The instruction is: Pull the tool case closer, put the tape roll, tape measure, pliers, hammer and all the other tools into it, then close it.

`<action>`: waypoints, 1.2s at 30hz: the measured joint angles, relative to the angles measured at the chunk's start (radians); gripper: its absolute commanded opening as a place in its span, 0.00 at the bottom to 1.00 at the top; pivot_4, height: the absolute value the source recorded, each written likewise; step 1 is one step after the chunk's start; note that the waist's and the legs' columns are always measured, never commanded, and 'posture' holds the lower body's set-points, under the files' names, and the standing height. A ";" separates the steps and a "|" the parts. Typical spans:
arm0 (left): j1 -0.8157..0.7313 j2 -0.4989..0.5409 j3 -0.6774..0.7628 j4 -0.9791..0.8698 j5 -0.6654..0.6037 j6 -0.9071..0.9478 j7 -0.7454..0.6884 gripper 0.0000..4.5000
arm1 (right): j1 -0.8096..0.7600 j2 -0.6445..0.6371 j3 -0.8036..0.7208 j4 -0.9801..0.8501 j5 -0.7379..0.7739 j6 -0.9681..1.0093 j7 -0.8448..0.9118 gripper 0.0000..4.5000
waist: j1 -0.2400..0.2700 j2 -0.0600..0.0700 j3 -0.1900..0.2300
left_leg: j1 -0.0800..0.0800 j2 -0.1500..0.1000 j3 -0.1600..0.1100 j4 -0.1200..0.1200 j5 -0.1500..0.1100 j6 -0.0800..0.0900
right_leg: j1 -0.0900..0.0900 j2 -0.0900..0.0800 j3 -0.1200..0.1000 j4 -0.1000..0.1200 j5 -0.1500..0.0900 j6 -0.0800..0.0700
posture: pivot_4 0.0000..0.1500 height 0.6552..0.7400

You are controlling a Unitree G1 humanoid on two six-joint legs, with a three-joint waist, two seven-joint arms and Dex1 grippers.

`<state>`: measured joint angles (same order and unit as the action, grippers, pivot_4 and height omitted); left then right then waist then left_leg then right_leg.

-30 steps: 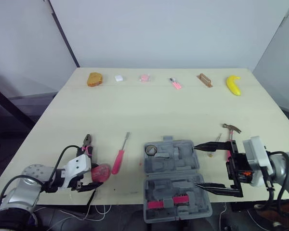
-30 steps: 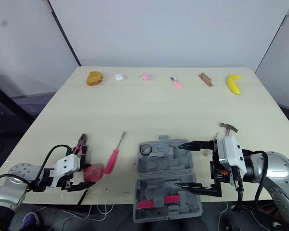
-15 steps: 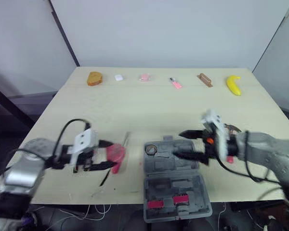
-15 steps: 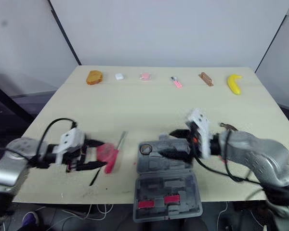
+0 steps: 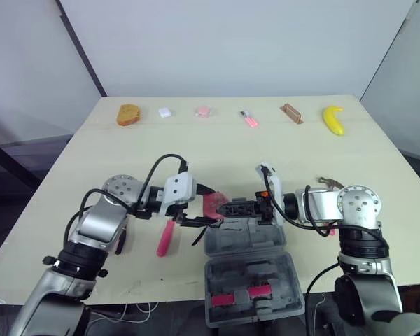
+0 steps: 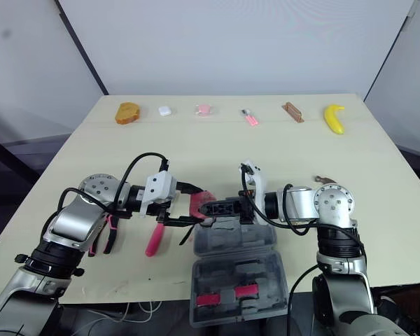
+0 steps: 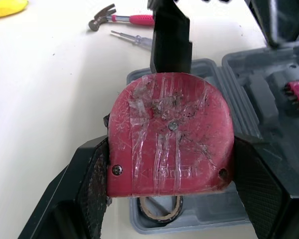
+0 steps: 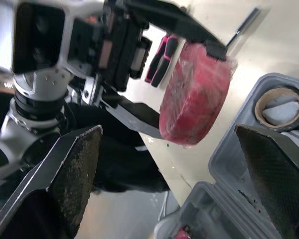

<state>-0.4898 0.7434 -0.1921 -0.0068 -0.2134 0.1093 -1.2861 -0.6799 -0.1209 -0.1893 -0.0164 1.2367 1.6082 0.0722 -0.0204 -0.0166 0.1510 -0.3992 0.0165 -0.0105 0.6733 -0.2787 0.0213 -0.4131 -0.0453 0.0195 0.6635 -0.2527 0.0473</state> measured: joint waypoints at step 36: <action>0.371 -0.087 0.243 -0.297 -0.434 0.339 0.028 1.00 | 0.689 -0.983 -0.263 -0.184 0.591 -0.020 0.132 0.11 | 0.000 0.001 0.003 | 0.003 0.002 0.003 0.000 -0.003 0.005 | 0.004 0.004 0.007 -0.003 -0.003 0.003 | 1.00 1.00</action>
<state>-0.1188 0.6562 0.0513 -0.3040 -0.6477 0.4481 -1.2583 0.0087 -1.1037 -0.4524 -0.2001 1.8281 1.5883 0.2043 -0.0206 -0.0151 0.1536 -0.3957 0.0190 -0.0071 0.6734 -0.2816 0.0262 -0.4096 -0.0416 0.0260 0.6605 -0.2553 0.0507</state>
